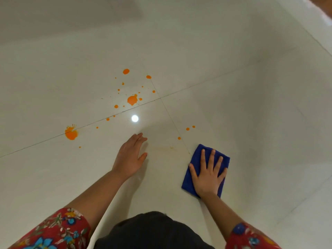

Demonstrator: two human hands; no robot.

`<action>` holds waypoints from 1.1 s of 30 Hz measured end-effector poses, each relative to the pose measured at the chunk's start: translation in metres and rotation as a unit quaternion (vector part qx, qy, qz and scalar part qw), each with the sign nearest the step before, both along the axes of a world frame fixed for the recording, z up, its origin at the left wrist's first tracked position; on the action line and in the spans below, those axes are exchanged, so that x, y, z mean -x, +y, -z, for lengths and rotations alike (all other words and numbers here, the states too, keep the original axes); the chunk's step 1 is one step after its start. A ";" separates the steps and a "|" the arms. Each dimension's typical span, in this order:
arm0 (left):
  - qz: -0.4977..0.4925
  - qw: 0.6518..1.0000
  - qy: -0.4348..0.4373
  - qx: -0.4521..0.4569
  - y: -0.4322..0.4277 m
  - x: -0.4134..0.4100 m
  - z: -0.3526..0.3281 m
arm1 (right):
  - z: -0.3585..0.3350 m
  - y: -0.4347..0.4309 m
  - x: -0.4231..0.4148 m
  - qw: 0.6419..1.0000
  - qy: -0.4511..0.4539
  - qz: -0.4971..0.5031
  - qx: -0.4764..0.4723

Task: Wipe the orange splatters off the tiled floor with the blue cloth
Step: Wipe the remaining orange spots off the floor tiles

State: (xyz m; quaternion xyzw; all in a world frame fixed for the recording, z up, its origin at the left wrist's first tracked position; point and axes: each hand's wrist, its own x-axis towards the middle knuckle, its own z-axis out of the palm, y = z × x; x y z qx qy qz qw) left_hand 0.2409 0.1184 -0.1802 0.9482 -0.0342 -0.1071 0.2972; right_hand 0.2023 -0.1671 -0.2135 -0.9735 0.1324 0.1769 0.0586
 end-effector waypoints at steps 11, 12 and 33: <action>0.009 0.988 0.066 -0.137 0.050 -0.004 0.027 | 0.018 0.022 -0.100 0.985 -0.090 -0.146 -0.015; 0.011 0.987 0.074 -0.142 0.053 -0.003 0.030 | 0.017 0.014 -0.080 0.982 -0.084 -0.166 -0.021; 0.004 0.989 0.065 -0.136 0.052 -0.002 0.031 | 0.015 0.063 -0.146 0.994 -0.112 -0.005 -0.015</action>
